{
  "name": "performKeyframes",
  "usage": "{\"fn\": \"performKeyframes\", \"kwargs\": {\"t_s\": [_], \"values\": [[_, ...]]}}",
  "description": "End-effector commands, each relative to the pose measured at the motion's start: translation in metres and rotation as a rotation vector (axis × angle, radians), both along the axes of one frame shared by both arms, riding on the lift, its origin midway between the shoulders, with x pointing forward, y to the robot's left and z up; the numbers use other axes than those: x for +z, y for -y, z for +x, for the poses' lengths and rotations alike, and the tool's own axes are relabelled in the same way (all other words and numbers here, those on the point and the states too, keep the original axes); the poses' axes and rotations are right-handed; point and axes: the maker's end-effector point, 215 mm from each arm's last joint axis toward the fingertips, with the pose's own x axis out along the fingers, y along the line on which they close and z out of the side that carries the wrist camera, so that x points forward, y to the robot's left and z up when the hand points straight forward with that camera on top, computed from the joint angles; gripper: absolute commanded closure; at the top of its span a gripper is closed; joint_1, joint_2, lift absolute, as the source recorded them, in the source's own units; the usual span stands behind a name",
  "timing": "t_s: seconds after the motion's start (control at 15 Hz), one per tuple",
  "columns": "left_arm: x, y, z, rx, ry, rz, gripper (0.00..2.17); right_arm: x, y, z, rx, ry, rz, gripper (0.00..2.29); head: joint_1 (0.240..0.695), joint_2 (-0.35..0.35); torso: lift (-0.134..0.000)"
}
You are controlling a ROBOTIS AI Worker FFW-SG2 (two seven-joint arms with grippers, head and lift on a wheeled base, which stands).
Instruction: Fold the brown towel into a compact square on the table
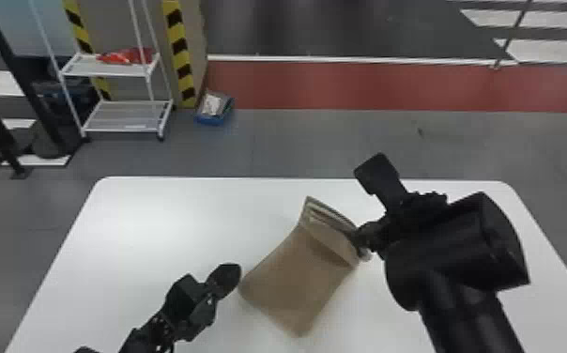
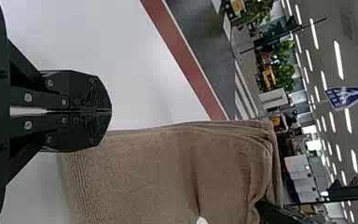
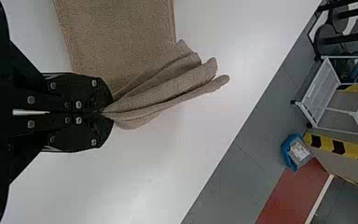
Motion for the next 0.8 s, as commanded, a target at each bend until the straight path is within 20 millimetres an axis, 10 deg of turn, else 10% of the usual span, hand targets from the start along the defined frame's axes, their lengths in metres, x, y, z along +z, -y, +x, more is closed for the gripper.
{"fn": "performKeyframes", "kwargs": {"t_s": [0.0, 0.73], "values": [[-0.006, 0.006, -0.006, -0.026, -0.025, 0.004, 1.76, 0.0, 0.001, 0.001, -0.005, -0.002, 0.0, 1.33, 0.695, -0.021, 0.0], [-0.031, 0.014, -0.014, -0.078, -0.116, 0.055, 1.76, -0.001, -0.029, -0.021, 0.064, -0.012, 0.032, 1.33, 0.695, -0.024, 0.0]]}}
